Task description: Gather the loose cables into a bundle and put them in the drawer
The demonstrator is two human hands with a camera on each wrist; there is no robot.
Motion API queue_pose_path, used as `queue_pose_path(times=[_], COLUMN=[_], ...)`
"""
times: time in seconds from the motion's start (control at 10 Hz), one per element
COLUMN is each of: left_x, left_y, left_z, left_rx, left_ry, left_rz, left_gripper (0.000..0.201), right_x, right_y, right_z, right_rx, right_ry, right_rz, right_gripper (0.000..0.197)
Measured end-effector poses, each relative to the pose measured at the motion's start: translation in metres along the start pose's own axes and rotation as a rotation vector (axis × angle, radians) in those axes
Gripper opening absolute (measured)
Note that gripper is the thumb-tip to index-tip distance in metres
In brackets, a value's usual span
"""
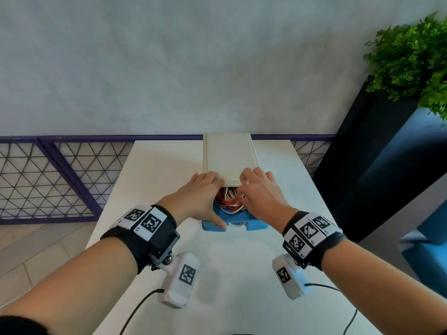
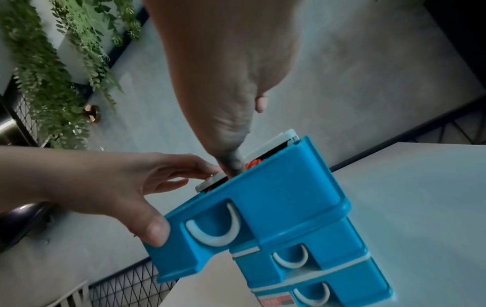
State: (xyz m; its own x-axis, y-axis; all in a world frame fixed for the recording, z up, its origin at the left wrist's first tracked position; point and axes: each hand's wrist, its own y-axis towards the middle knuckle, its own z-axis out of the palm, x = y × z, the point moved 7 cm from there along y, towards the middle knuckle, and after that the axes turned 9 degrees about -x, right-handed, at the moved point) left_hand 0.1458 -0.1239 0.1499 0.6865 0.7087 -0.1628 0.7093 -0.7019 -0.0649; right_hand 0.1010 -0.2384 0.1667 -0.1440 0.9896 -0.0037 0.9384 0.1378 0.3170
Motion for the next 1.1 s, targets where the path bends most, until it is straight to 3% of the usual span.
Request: queue_pose_path(times=[0.1, 0.2, 0.3, 0.4, 0.6, 0.8, 0.9, 1.0, 1.1], left_x=[0.002, 0.0, -0.002, -0.005, -0.01, -0.006, -0.002, 0.008, 0.019], left_y=[0.004, 0.01, 0.016, 0.017, 0.018, 0.018, 0.009, -0.024, -0.091], left_z=[-0.003, -0.012, -0.021, -0.02, -0.014, 0.0, 0.008, 0.01, 0.018], left_rx=[-0.048, -0.157, -0.31, -0.445, -0.587, -0.446, -0.266, -0.117, -0.099], left_ry=[-0.008, 0.011, 0.084, 0.132, 0.157, 0.101, -0.04, -0.366, -0.457], left_rz=[-0.016, 0.0, -0.002, -0.034, -0.02, -0.054, -0.08, -0.097, -0.07], left_gripper=[0.1, 0.073, 0.046, 0.029, 0.029, 0.031, 0.035, 0.048, 0.055], right_x=[-0.005, -0.009, -0.01, -0.01, -0.013, -0.012, -0.01, -0.021, -0.029], right_y=[0.006, 0.012, 0.019, 0.021, 0.023, 0.021, 0.008, -0.033, -0.097], right_z=[0.0, 0.0, 0.003, 0.009, 0.007, 0.015, 0.015, 0.012, 0.01], right_rx=[0.013, 0.006, 0.012, 0.006, -0.057, 0.035, 0.152, 0.195, 0.236], right_ry=[0.169, 0.31, 0.262, 0.184, 0.147, 0.16, 0.258, 0.388, 0.435], right_rz=[0.054, 0.134, 0.146, 0.142, 0.209, 0.234, 0.28, 0.374, 0.439], right_gripper=[0.007, 0.017, 0.033, 0.036, 0.033, 0.035, 0.035, 0.03, 0.024])
